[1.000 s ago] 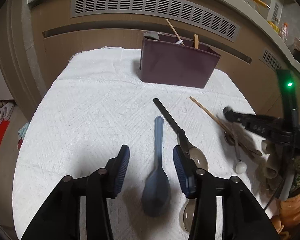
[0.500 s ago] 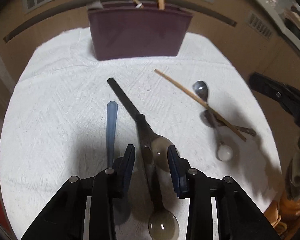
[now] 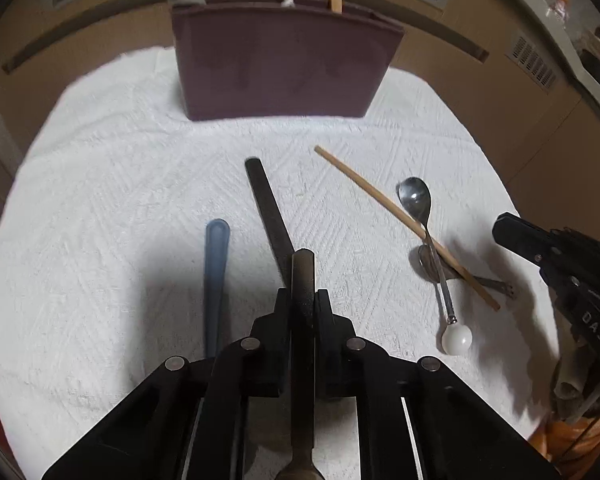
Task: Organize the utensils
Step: 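Grasp the black-handled spoon with the left gripper while the right gripper grasps a wooden chopstick, then lift both held utensils over the purple caddy and open both grippers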
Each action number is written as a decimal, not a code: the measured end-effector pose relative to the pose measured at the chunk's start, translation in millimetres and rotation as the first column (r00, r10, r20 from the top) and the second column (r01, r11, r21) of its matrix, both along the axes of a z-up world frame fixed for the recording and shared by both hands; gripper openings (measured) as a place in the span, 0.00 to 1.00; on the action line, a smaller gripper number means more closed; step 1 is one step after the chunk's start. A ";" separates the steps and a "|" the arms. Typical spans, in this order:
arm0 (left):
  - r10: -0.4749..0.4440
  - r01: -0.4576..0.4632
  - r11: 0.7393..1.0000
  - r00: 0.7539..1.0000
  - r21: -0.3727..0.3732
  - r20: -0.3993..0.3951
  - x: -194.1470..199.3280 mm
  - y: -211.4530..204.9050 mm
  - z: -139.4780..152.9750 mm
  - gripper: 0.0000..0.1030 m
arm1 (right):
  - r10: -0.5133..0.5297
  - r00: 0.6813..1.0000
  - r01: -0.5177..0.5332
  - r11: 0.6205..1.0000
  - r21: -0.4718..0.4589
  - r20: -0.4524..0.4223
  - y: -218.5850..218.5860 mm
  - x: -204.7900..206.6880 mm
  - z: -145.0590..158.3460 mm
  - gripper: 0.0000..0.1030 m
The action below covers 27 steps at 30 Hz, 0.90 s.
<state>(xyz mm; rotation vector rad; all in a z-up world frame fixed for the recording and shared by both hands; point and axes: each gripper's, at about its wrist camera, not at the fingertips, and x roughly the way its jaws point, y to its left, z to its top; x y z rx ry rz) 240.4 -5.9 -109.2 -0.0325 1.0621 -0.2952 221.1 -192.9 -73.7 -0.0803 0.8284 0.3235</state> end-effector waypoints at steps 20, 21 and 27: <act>0.149 -0.119 0.987 0.929 -0.106 0.340 -50.2 44.7 65.6 0.11 | -0.029 0.994 0.023 0.998 -0.060 -0.109 35.4 67.2 -40.1 0.07; 0.154 -0.123 0.986 0.927 -0.109 0.343 -51.1 44.6 66.1 0.11 | -0.020 0.995 0.012 0.997 -0.071 -0.102 38.0 64.4 -39.5 0.06; 0.174 -0.122 0.980 0.906 -0.156 0.385 -66.1 46.3 80.0 0.11 | 0.031 1.000 -0.031 0.999 -0.028 -0.003 39.7 29.9 -2.0 0.02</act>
